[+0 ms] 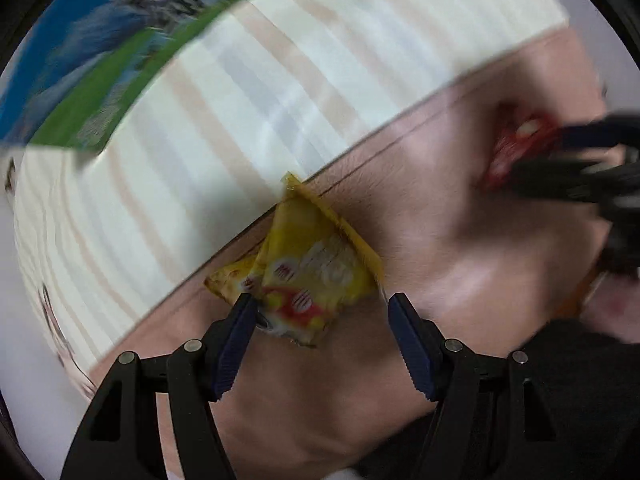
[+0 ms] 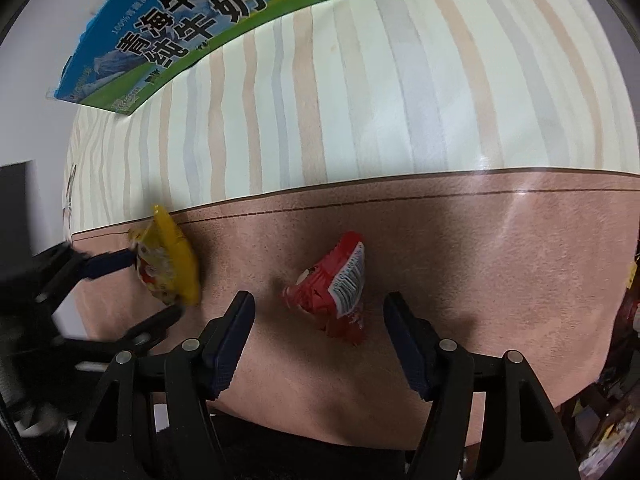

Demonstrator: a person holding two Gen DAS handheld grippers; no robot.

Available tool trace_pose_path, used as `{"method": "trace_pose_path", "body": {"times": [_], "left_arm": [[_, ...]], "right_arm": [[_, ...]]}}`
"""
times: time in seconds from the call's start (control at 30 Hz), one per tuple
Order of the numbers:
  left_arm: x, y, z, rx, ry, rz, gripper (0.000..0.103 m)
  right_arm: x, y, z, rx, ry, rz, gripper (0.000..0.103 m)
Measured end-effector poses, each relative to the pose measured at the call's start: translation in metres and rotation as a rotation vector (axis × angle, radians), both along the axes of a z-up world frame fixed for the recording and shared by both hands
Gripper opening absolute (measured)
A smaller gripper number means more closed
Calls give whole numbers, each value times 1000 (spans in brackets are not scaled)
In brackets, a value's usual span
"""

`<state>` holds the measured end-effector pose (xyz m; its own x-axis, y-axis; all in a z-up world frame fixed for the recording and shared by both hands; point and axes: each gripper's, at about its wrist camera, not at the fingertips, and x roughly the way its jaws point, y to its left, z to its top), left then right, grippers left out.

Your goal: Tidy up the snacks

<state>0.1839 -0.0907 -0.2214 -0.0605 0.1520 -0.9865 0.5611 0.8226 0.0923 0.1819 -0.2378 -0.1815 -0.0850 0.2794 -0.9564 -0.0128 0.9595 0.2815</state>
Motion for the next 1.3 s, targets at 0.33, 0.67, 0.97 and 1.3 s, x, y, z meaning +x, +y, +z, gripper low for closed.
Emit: {"method": "trace_pose_path", "body": {"times": [0.33,0.67,0.97,1.3], "left_arm": [[52,53,7,-218,19,452,68],[21,56,6,-322,42,489,69],[35,15,3,-272,-29,404,71],[35,76,21,-306,-85,511,62]], "right_arm": [[-1,-14,12,-7,-57,29,70],[1,4,-8,0,-65,52,45],[7,14,-15,-5,-64,55,43],[9,21,-14,31,-76,47,37]]}}
